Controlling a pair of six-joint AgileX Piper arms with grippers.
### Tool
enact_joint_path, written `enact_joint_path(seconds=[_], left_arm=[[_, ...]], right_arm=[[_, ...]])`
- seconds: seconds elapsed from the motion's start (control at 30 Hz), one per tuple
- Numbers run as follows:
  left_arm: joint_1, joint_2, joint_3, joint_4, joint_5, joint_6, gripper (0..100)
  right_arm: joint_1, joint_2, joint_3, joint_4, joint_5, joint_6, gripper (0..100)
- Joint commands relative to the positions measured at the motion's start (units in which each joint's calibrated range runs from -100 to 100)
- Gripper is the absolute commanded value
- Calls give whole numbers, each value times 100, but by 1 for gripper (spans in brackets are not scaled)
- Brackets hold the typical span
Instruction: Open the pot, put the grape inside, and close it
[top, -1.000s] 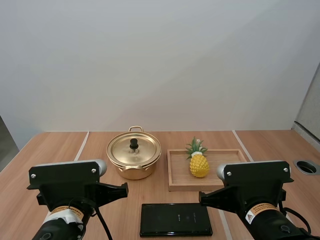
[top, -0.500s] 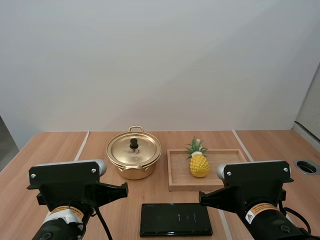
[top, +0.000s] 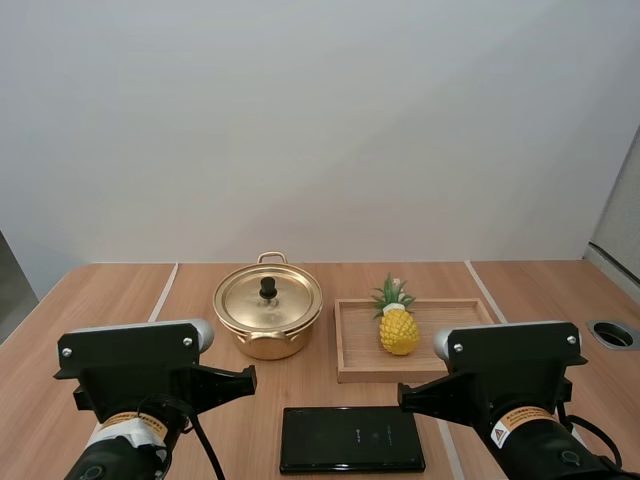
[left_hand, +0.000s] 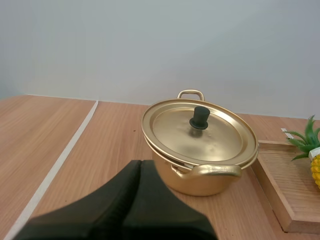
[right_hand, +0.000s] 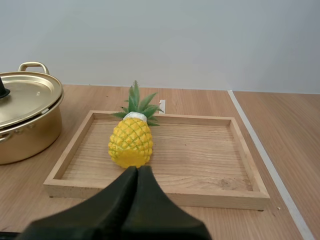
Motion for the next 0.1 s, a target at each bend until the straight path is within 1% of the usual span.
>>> enact_joint_path(seconds=[0.0,0.07], left_arm=[[9,-21,10,62,-56,-50,0],[9,-21,10,62,-56,-50,0]], right_arm=[[-30,-28,20,2,-131,-4,0],[-30,-28,20,2,-131,-4,0]])
